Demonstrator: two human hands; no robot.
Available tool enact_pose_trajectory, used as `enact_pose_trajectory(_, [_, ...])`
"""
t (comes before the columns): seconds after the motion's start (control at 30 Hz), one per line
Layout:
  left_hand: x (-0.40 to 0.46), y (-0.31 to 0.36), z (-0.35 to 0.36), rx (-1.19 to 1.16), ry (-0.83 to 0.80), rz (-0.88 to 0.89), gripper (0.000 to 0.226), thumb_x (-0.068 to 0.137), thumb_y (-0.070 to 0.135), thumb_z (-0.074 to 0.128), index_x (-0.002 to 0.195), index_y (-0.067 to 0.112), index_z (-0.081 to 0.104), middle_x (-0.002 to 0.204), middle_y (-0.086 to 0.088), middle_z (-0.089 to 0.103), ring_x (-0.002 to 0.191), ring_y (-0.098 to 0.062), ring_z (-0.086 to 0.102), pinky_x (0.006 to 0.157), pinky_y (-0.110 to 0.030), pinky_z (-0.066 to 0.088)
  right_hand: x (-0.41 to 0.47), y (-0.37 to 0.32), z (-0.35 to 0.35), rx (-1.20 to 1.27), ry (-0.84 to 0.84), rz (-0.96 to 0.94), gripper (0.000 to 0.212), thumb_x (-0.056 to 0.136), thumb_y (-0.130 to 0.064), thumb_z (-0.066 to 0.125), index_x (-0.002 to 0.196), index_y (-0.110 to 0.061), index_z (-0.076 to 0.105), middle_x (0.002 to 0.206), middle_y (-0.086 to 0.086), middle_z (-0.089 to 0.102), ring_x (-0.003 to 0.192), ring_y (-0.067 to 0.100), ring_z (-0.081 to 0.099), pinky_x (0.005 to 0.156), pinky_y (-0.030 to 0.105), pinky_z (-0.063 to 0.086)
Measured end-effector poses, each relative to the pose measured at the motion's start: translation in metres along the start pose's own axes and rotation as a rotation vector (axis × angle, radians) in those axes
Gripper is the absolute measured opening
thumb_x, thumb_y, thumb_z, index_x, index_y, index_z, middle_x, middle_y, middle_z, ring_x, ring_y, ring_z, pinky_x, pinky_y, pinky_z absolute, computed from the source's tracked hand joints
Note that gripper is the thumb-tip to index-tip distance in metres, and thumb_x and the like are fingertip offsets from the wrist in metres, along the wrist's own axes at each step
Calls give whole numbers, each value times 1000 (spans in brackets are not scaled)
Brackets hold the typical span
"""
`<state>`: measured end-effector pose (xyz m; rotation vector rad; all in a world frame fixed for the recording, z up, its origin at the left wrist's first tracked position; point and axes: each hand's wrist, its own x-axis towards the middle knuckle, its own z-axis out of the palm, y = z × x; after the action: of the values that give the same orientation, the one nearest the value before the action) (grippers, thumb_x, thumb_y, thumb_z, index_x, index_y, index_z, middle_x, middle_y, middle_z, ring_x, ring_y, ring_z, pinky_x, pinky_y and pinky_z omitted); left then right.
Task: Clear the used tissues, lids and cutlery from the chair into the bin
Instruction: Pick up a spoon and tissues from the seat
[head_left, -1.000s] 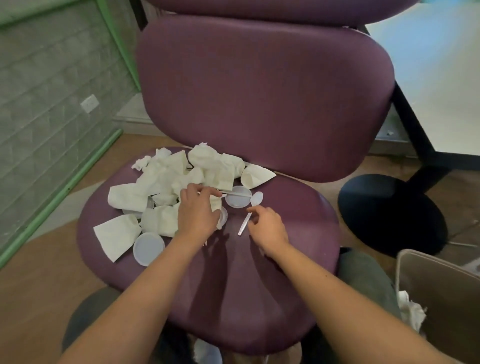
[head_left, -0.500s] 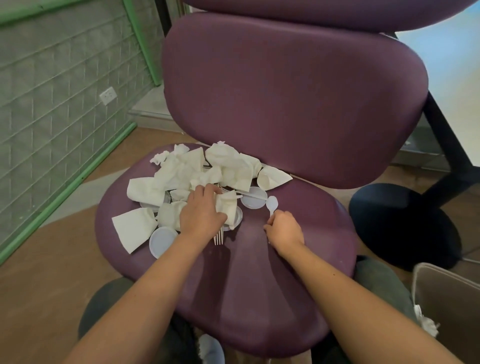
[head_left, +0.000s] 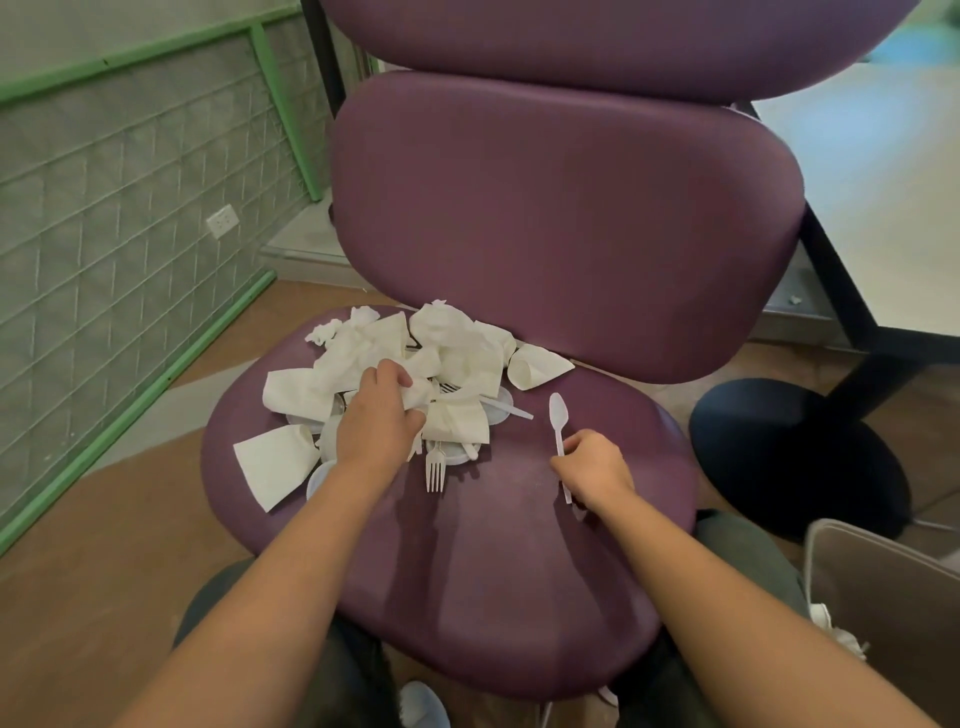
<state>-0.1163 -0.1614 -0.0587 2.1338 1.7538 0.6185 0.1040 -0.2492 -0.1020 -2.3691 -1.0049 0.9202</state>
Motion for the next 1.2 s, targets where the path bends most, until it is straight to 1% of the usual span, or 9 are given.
enact_pose_trajectory(0.1, [-1, 8, -10, -116, -6, -42, 35, 78, 16, 68, 108, 19, 50, 105, -4, 51, 90, -26, 54, 74, -37, 43, -7, 4, -3, 99, 34, -2, 11, 78, -22, 55, 87, -27, 58, 77, -6, 68, 69, 18, 66, 62, 27, 50])
enact_pose_trajectory(0.23, [-4, 32, -20, -374, -86, -104, 29, 80, 13, 69, 104, 21, 56, 101, 2, 56, 81, -15, 57, 64, -15, 41, -14, 6, -11, 369, 87, 7, 5, 77, -21, 59, 79, -25, 57, 75, -1, 67, 60, 22, 61, 65, 36, 55])
enact_pose_trajectory(0.37, [-13, 66, -9, -596, -226, -128, 33, 79, 19, 77, 106, 22, 57, 105, 4, 58, 82, -19, 63, 76, -31, 54, -20, 12, -33, 564, 124, -44, 8, 81, -16, 61, 83, -24, 60, 84, -1, 69, 77, 22, 66, 81, 47, 58])
enact_pose_trajectory(0.53, [-35, 122, 26, -736, -361, -41, 38, 83, 23, 76, 112, 12, 55, 96, 7, 55, 83, -9, 58, 66, -22, 55, -29, 40, -74, 629, 206, -47, 7, 83, -19, 63, 88, -23, 63, 92, 2, 71, 87, 26, 68, 84, 47, 57])
enact_pose_trajectory(0.67, [-53, 173, 63, -753, -464, 7, 32, 86, 26, 73, 109, 13, 54, 95, 8, 54, 80, -4, 55, 62, -18, 54, -38, 85, -110, 659, 294, 7, 6, 86, -17, 63, 88, -22, 61, 91, 5, 70, 78, 25, 65, 75, 42, 57])
enact_pose_trajectory(0.77, [-72, 216, 91, -747, -561, 41, 30, 86, 28, 73, 106, 13, 55, 94, 9, 56, 79, -7, 57, 54, -13, 50, -48, 129, -133, 655, 370, 70, 11, 88, -14, 65, 89, -23, 61, 94, 8, 69, 87, 28, 67, 83, 46, 58])
enact_pose_trajectory(0.9, [-100, 261, 134, -667, -650, 131, 34, 81, 32, 77, 103, 18, 56, 97, 6, 58, 83, -7, 57, 83, -33, 54, -63, 180, -151, 658, 433, 161, 15, 87, -7, 66, 93, -19, 61, 96, 10, 67, 88, 29, 66, 80, 41, 58])
enact_pose_trajectory(1.1, [-138, 307, 194, -527, -820, 180, 71, 74, 35, 82, 134, 23, 46, 116, -2, 62, 103, -19, 62, 89, -42, 55, -72, 249, -159, 662, 474, 312, 15, 85, -5, 65, 94, -16, 61, 100, 12, 69, 93, 32, 66, 87, 45, 55])
enact_pose_trajectory(1.2, [-159, 319, 220, -432, -841, 192, 58, 76, 33, 81, 127, 24, 54, 120, 4, 63, 108, -17, 61, 92, -37, 53, -72, 277, -157, 616, 491, 385, 17, 87, -6, 66, 102, -13, 61, 101, 9, 68, 91, 25, 62, 80, 32, 48])
